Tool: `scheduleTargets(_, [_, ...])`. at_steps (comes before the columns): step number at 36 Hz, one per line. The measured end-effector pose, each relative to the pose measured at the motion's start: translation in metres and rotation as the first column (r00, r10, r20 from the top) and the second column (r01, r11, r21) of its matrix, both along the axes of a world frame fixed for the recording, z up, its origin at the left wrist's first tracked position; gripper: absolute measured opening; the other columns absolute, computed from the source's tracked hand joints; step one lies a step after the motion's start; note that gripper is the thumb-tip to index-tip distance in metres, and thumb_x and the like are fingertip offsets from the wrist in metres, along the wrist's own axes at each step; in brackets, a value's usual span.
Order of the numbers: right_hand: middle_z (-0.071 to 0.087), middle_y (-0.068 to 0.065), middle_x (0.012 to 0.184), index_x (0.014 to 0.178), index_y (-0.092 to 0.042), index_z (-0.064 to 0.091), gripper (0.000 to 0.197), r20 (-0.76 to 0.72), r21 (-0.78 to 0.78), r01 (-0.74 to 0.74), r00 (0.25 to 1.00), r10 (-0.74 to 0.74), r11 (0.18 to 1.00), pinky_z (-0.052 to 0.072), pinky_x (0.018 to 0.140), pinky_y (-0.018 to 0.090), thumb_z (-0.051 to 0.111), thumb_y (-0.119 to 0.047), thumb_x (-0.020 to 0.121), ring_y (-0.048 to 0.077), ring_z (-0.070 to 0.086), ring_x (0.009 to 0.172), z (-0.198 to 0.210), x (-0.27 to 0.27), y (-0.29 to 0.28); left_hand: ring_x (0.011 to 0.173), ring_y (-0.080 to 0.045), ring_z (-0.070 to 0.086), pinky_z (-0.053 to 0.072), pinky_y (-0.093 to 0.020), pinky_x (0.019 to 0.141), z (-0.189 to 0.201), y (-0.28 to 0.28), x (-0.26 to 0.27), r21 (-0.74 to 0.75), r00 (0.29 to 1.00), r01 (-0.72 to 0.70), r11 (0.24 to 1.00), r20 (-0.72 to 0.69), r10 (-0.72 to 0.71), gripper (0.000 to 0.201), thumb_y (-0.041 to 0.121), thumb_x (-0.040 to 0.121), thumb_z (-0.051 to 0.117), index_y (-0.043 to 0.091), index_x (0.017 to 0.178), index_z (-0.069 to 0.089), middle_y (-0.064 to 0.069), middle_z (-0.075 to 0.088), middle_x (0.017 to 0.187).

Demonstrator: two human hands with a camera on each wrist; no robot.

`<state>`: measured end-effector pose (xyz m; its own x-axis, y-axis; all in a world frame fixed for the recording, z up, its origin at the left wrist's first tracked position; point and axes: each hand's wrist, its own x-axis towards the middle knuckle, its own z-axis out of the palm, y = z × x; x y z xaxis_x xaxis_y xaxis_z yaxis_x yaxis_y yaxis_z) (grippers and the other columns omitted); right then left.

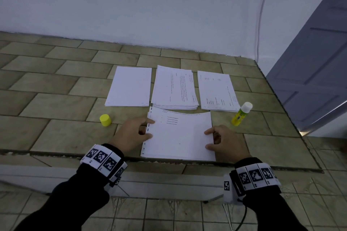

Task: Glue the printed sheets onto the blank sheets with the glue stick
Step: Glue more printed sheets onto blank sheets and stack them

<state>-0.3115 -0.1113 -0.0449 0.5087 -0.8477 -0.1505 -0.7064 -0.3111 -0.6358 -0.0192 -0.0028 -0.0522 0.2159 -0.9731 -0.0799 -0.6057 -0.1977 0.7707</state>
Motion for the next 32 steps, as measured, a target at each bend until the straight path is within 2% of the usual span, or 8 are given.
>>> scheduleTargets(3, [0.052,0.002,0.107,0.104,-0.025,0.058,0.038,0.005,0.016,-0.003,1.0,0.002,1.0,0.043,0.067,0.005,0.079,-0.012,0.075,0.009,0.054,0.084,-0.001,-0.001,0.0,0.079,0.002,0.058,0.042,-0.003,0.065,0.0,0.002,0.0,-0.009,1.0,-0.016,1.0,0.02,0.016,0.04,0.011,0.084,0.075,0.022,0.121,0.064,0.017,0.061,0.092])
scheduleTargets(6, [0.051,0.0,0.107,0.105,-0.025,0.059,0.039,0.016,0.03,-0.004,1.0,0.003,1.0,0.044,0.067,0.004,0.079,-0.012,0.075,0.006,0.054,0.083,-0.002,-0.003,0.0,0.071,0.007,0.056,0.041,-0.003,0.062,0.0,0.002,-0.001,-0.02,1.0,-0.024,1.0,0.017,0.024,0.04,0.009,0.083,0.076,0.019,0.119,0.065,0.018,0.057,0.085])
scheduleTargets(8, [0.051,-0.001,0.107,0.107,-0.024,0.06,0.04,0.019,0.034,-0.008,1.0,0.007,0.999,0.043,0.066,0.003,0.079,-0.012,0.074,0.005,0.054,0.082,-0.002,-0.005,0.0,0.07,0.014,0.055,0.041,-0.003,0.062,0.0,0.002,-0.001,-0.021,1.0,-0.023,1.0,0.001,0.023,0.04,0.007,0.082,0.076,0.017,0.119,0.065,0.017,0.058,0.084])
scheduleTargets(12, [0.051,-0.003,0.107,0.111,-0.021,0.061,0.043,0.013,0.046,-0.007,1.0,0.007,0.999,0.042,0.065,0.001,0.08,-0.013,0.073,0.004,0.054,0.083,-0.002,-0.006,0.0,0.072,0.015,0.055,0.043,-0.004,0.062,-0.002,0.003,0.001,-0.012,1.0,-0.015,1.0,-0.011,0.015,0.039,0.008,0.082,0.076,0.02,0.117,0.065,0.016,0.059,0.087])
scheduleTargets(20, [0.05,-0.003,0.109,0.115,-0.019,0.061,0.049,0.013,0.07,-0.006,1.0,0.005,0.998,0.044,0.066,0.002,0.082,-0.012,0.072,0.005,0.054,0.086,-0.001,-0.006,0.0,0.078,0.012,0.058,0.044,-0.004,0.062,-0.007,0.002,0.005,-0.015,1.0,-0.006,1.0,-0.029,0.005,0.039,0.011,0.082,0.077,0.031,0.111,0.06,0.015,0.062,0.091])
scheduleTargets(28, [0.049,-0.003,0.105,0.118,-0.016,0.06,0.051,-0.013,0.072,-0.02,1.0,0.021,0.997,0.042,0.066,0.001,0.082,-0.012,0.073,0.005,0.052,0.084,0.003,-0.005,0.001,0.079,0.008,0.059,0.047,-0.007,0.064,-0.011,0.002,0.007,-0.018,0.999,0.005,1.0,-0.038,-0.005,0.04,0.012,0.081,0.078,0.033,0.11,0.06,0.011,0.064,0.093])
scheduleTargets(32, [0.049,-0.003,0.109,0.119,-0.017,0.058,0.052,-0.04,0.063,-0.023,0.999,0.026,0.998,0.041,0.065,-0.001,0.082,-0.016,0.073,0.005,0.051,0.087,0.004,-0.006,0.003,0.081,0.009,0.058,0.047,-0.006,0.065,-0.012,0.002,0.009,-0.018,1.0,0.005,1.0,-0.03,-0.006,0.04,0.013,0.081,0.078,0.035,0.11,0.059,0.014,0.063,0.095])
